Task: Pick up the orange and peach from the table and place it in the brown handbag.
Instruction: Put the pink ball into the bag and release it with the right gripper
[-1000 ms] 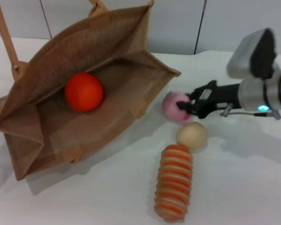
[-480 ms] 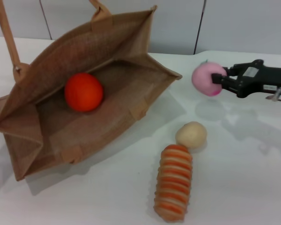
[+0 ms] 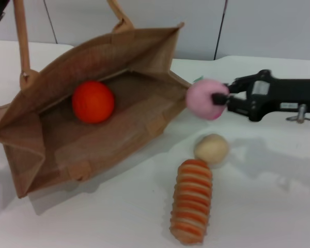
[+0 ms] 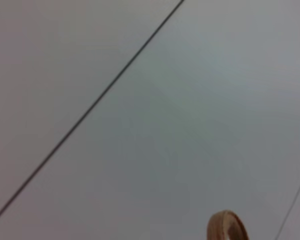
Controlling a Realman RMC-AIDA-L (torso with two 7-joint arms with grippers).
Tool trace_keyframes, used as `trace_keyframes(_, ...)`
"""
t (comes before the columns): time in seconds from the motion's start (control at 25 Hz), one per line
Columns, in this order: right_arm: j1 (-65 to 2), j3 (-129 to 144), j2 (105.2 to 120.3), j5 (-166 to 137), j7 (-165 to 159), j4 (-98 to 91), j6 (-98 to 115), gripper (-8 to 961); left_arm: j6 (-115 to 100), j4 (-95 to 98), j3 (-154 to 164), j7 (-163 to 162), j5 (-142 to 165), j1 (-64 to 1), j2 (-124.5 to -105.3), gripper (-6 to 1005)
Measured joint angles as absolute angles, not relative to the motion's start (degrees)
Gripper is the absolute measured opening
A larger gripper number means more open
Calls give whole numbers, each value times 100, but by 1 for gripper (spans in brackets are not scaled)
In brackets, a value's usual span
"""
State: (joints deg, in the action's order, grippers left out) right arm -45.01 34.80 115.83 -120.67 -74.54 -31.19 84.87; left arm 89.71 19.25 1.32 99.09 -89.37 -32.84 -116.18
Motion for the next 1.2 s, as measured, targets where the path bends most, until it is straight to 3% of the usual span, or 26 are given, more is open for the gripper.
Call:
trace_keyframes(0.72,-6282,4852,11669,-12050,-7229,-1361,6738,218,9028,1641,132,9986,-8235,-3846,-11618,99)
trace_keyframes(1.2,-6528,4834,11687,-11467,-7115,-1062,5507,216,9836,1633,269,9607,-8217,-4021,-11610,96)
